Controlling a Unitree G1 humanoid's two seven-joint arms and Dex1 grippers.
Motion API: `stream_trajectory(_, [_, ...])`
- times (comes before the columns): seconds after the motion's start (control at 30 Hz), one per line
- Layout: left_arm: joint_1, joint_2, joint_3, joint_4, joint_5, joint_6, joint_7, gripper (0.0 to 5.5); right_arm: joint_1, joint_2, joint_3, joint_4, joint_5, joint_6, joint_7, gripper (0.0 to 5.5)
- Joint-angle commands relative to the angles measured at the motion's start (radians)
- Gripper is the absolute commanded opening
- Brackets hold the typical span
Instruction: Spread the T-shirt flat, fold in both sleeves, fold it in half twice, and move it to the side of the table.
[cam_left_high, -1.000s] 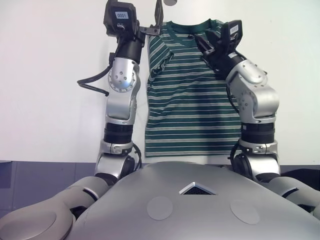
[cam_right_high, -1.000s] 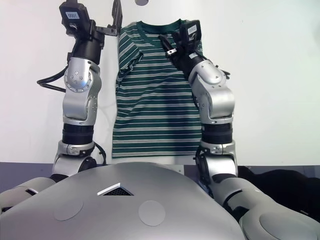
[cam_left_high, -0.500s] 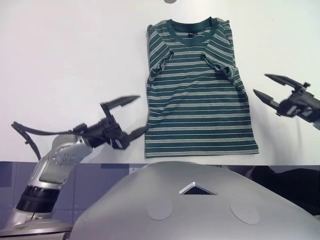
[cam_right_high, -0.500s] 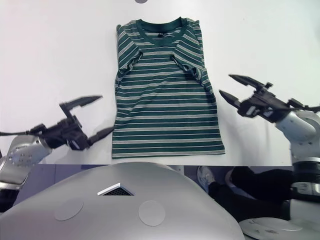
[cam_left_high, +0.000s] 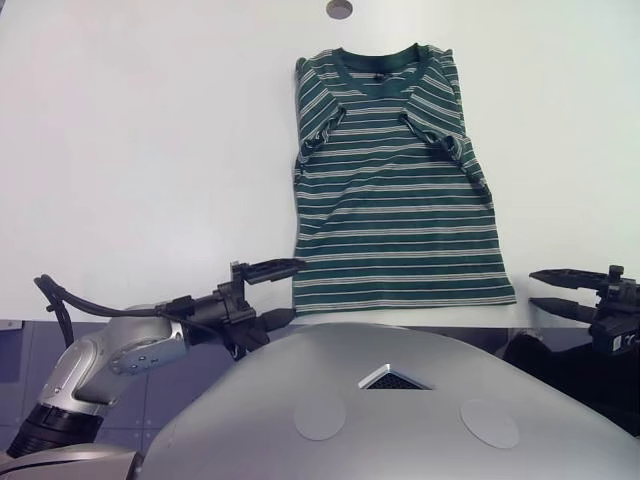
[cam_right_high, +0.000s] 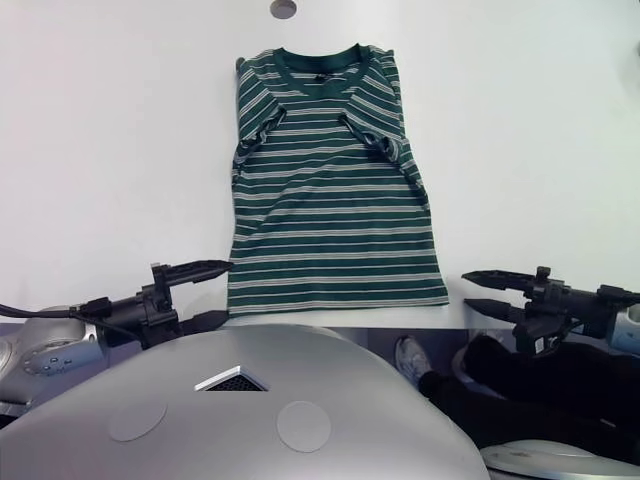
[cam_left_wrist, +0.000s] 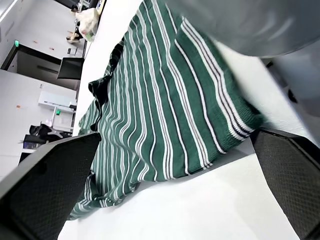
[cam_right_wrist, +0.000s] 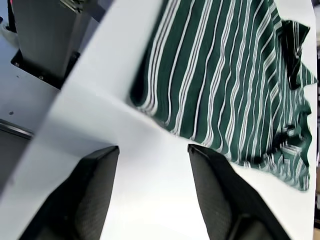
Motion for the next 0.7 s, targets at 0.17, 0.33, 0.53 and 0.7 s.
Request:
stream_trajectory(0.17, [-0.045,-0.054,-0.123,0.144,0.264,0.088,0.029,5.04,0.001,0.144,0.047,-0.275,-0.089,0.197,-0.009,2.24])
stream_trajectory(0.33, [-0.012,-0.049,-0.189,0.149,0.286,0.071,0.049,4.05,-0.013,0.119,0.066,-0.237,-0.090,0.218,-0.038,1.27])
stream_trajectory(0.53, [-0.037,-0.025,-0.258,0.169,0.271,0.100,-0.021,2.82,-0.043,0.117,0.091,-0.223,-0.078,0.241,-0.072,0.05])
stream_trajectory(0.7, [-0.040,0.048,-0.305,0.100,0.196,0.159,-0.157,1.81,-0.065,0.110,0.116,-0.217,-0.055,0.261,-0.089,0.00])
